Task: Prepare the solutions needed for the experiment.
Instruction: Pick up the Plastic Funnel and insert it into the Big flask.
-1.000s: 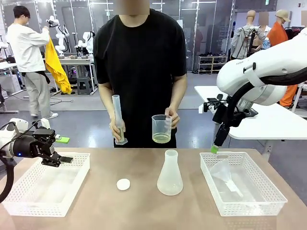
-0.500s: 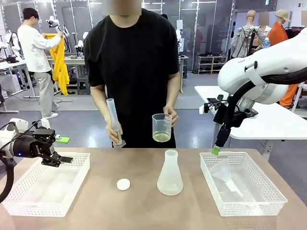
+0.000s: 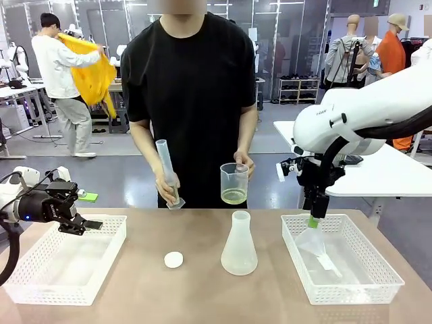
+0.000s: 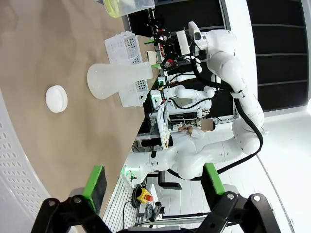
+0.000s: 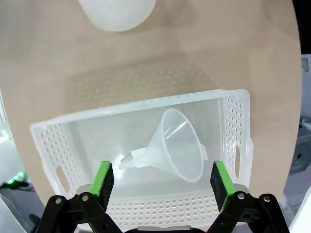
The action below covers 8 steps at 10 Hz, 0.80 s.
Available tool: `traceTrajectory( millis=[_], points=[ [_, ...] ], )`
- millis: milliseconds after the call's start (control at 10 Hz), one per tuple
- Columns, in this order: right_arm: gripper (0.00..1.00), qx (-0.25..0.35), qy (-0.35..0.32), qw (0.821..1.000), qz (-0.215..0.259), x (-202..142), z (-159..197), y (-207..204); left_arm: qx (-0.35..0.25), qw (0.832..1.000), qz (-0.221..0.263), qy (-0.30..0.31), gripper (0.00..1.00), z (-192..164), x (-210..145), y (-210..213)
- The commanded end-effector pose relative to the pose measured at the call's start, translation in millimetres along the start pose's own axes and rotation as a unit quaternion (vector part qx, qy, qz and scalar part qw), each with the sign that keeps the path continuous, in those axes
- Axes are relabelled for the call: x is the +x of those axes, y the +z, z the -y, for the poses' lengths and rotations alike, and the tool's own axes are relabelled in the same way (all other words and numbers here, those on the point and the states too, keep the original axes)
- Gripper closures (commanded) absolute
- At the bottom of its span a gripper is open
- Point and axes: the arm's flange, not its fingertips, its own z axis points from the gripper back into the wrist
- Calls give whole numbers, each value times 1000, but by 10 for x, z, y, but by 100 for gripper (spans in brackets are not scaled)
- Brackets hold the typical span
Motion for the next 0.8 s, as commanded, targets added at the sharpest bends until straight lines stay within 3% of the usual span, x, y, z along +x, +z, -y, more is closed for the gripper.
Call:
traceTrajectory(
  millis=[0,300,700],
  points=[
    [0,-1,51,999,-8,-53,79,-80,4,1000,6,0,0,1,20,-20],
    [0,27,99,994,-24,-116,204,-272,4,1000,6,0,0,1,20,-20],
    [0,57,114,991,-43,-146,345,-453,4,1000,6,0,0,1,20,-20]
  ],
)
